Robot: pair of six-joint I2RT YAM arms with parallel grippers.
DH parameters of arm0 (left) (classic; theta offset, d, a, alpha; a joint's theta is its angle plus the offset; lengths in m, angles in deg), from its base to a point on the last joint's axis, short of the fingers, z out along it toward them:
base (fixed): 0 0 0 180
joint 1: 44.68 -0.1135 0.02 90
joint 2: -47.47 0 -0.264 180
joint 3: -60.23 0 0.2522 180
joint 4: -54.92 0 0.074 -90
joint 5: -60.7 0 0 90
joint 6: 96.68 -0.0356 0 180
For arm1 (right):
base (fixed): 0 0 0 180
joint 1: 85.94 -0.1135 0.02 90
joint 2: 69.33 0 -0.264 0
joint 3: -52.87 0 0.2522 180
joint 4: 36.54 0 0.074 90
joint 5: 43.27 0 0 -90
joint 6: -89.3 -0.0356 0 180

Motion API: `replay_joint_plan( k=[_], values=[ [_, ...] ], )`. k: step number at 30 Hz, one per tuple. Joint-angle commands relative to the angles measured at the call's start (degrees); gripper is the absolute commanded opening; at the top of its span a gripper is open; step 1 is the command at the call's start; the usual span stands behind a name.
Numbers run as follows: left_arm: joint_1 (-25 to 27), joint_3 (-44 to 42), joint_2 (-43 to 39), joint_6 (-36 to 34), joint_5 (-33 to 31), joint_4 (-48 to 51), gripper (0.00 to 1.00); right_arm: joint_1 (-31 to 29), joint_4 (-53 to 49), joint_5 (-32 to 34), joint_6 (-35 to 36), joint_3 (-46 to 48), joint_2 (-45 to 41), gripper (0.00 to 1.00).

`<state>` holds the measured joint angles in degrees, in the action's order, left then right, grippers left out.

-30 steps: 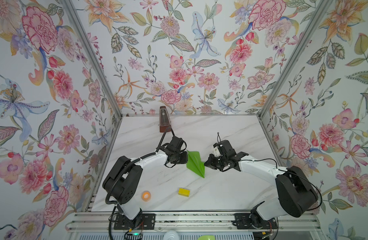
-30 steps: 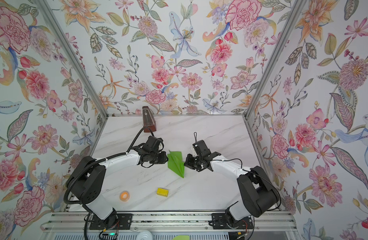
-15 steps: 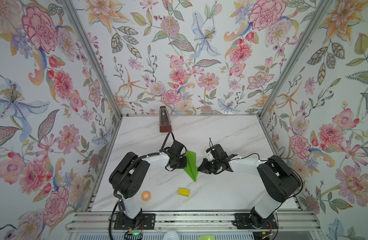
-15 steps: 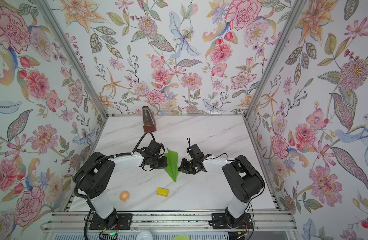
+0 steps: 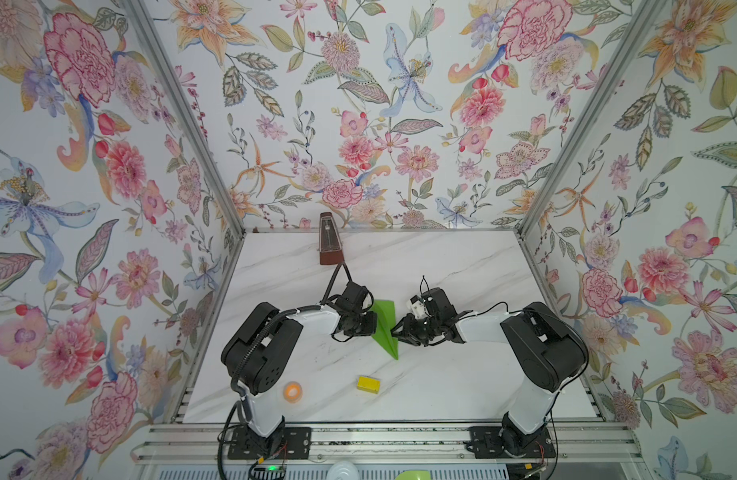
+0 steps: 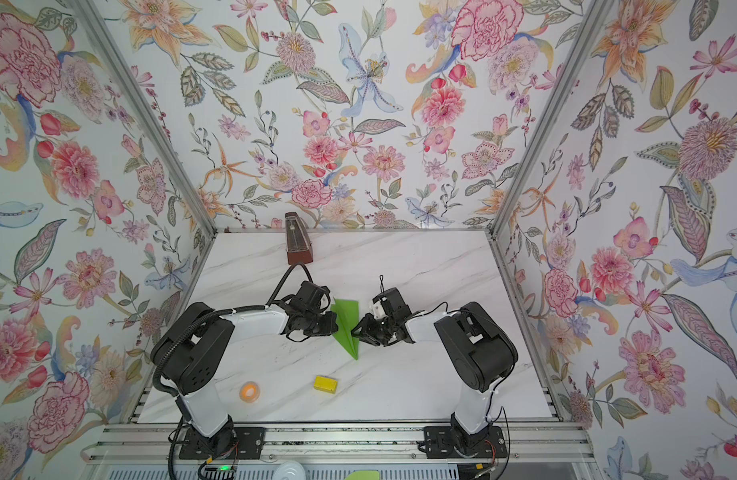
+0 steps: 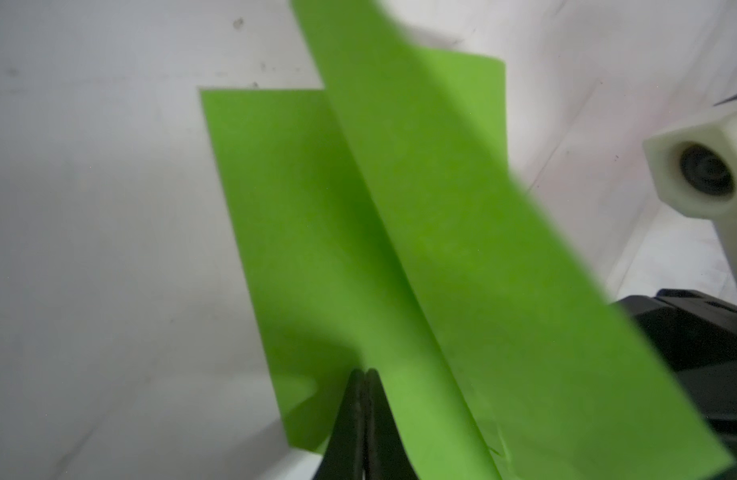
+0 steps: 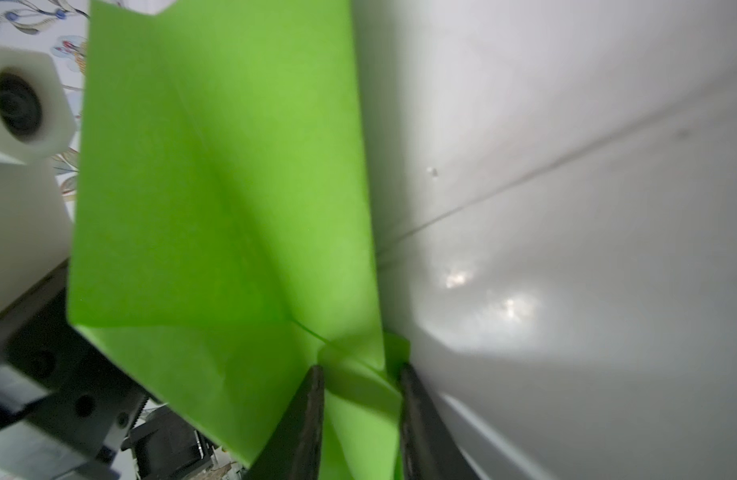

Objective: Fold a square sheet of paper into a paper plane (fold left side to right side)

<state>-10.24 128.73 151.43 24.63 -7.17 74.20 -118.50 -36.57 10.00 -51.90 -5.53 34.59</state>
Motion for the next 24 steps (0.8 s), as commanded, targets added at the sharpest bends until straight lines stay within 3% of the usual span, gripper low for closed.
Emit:
replay_joint_plan(
  k=[1,6,9,15,20,24],
  values=[
    [-0.5,-2.1,2.2,0.4,-0.5,2.4,0.06,0.2,5.4,-1.7,-3.8,3.1,3.2,0.33],
    [-0.6,-2.6,1.6,0.8,-0.2,1.9,0.06,0.2,8.1,-2.2,-5.5,4.2,2.1,0.33],
    [-0.6,-2.8,0.9,1.2,0.1,1.2,0.06,0.3,5.3,-0.7,-4.4,4.0,-0.2,0.26],
    [-0.8,-3.1,-5.1,1.9,-0.8,-1.1,0.1,0.7,-8.8,6.3,2.0,0.6,-7.8,0.06],
    [-2.1,-3.5,-12.9,1.5,-4.4,-0.1,0.1,0.7,-24.1,15.0,8.1,-4.7,-15.0,0.01],
    [-3.4,-4.2,-18.8,0.8,-7.4,0.8,0.13,0.2,-37.3,26.6,13.0,-10.2,-19.3,0.0]
  ],
)
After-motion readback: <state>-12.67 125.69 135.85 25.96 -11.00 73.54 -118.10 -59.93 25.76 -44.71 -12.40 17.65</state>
